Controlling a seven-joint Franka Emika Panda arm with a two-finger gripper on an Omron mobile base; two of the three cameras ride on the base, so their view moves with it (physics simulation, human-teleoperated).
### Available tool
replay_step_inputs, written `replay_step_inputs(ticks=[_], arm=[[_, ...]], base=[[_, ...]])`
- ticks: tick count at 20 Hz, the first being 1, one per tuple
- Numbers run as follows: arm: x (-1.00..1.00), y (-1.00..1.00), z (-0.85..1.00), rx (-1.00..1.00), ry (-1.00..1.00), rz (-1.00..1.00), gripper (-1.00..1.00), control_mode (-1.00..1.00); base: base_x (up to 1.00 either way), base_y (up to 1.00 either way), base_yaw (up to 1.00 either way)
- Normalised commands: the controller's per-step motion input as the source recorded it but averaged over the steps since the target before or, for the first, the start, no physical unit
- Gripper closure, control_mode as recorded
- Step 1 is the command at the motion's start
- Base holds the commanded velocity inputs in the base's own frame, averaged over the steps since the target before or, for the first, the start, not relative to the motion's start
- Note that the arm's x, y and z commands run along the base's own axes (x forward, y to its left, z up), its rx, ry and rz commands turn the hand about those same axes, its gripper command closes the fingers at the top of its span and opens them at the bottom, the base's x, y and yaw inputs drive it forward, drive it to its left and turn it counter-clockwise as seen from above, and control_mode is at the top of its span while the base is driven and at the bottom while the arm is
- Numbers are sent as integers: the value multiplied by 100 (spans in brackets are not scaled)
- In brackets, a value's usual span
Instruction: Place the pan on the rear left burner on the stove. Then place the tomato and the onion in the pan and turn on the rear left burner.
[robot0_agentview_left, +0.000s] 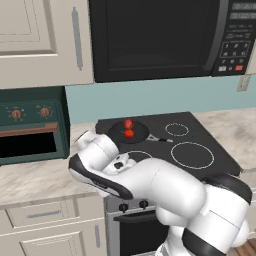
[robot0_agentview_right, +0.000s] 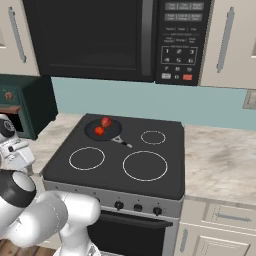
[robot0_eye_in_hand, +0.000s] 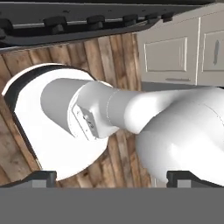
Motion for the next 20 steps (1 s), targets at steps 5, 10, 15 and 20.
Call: replay_step_inputs(ticks=[5, 10, 15, 20], arm=[[-18, 5, -5, -21, 0, 5, -100, -100], [-2, 0, 0, -12, 0, 10, -100, -100], [-6, 0, -6, -8, 0, 17, -100, -100], [-18, 0, -18, -6, 0, 20, -100, -100]], base=[[0, 0, 0], [0, 0, 0], [0, 0, 0], [0, 0, 0]])
